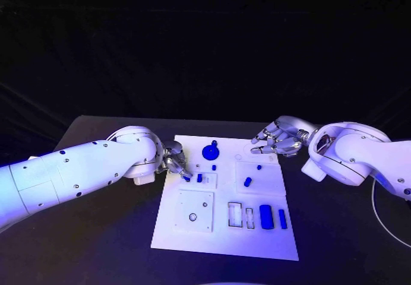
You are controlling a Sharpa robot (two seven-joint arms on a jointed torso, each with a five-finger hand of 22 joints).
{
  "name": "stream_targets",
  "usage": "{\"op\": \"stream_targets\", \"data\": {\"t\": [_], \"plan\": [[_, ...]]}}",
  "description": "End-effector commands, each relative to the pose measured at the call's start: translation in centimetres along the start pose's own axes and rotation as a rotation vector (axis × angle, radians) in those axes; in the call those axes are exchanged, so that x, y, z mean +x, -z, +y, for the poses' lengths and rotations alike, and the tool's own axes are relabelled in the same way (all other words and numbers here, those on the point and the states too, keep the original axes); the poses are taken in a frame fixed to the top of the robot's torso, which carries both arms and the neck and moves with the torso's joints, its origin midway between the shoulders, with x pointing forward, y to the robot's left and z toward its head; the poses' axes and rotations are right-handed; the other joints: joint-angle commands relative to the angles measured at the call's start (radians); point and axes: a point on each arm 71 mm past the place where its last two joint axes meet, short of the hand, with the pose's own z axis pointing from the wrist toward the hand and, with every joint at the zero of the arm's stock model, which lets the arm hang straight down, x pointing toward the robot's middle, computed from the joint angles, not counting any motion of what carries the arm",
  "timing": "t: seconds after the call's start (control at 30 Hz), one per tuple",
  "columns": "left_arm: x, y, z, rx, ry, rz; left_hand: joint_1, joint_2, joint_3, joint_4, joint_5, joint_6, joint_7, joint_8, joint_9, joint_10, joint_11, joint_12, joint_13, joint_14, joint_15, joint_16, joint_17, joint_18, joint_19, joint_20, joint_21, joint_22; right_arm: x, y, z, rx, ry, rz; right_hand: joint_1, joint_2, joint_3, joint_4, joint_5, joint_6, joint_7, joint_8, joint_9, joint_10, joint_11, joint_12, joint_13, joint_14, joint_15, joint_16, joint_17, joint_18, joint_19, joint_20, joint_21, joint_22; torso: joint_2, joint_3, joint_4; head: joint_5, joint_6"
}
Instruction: Assemble the parts on the task board
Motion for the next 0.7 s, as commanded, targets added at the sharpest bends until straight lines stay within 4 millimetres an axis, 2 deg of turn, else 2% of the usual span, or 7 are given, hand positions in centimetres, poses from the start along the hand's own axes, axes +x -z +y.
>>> {"op": "stream_targets", "data": {"t": [0.03,0.27,0.7], "plan": [[0.35,-0.11,0.06,-0.022,-0.037,0.041,0.011,0.003,0.131,-0.123,0.002,0.003,-0.005,0.003,0.001,0.008,0.000,0.004,0.002,0.105,0.004,0.003,0.263,-0.007,0.066,-0.005,0.006,0.181,0.15,0.01,0.11,-0.011,0.004,0.013,0.004,0.006,-0.007,0.002,0.003,0.006,-0.002,0.004,0.001,0.003,0.000,0.004,0.002,0.029,-0.004,-0.005,-0.001,0.019,-0.004,0.000,-0.007,-0.001,-0.001,-0.0005,0.0019,-0.001,0.000],[0.67,-0.35,0.06,-0.032,-0.043,0.054,0.011,0.003,0.132,-0.124,0.002,0.003,-0.005,0.003,0.001,0.008,0.000,0.004,0.002,0.105,0.004,0.003,0.263,-0.007,0.066,-0.005,0.006,0.181,0.17,0.00,0.13,-0.011,0.004,0.014,0.004,0.006,-0.007,0.002,0.003,0.006,-0.002,0.004,0.001,0.003,0.000,0.004,0.002,0.029,-0.004,-0.005,-0.001,0.019,-0.004,0.000,-0.007,-0.001,0.000,-0.0016,-0.0006,0.002,0.000],[0.97,-0.40,-0.03,-0.029,-0.049,0.063,0.009,0.004,0.135,-0.123,0.002,0.005,-0.004,0.003,0.000,0.011,0.001,0.006,0.005,0.105,0.004,0.003,0.263,-0.007,0.066,-0.005,0.006,0.181,0.20,-0.02,0.15,-0.013,0.004,0.016,0.005,0.008,-0.008,0.003,0.005,0.007,-0.002,0.005,0.001,0.002,0.000,0.003,-0.001,0.029,-0.005,-0.007,-0.003,0.020,-0.005,0.000,-0.009,-0.004,0.000,-0.0011,0.0006,0.006,0.000]]}}
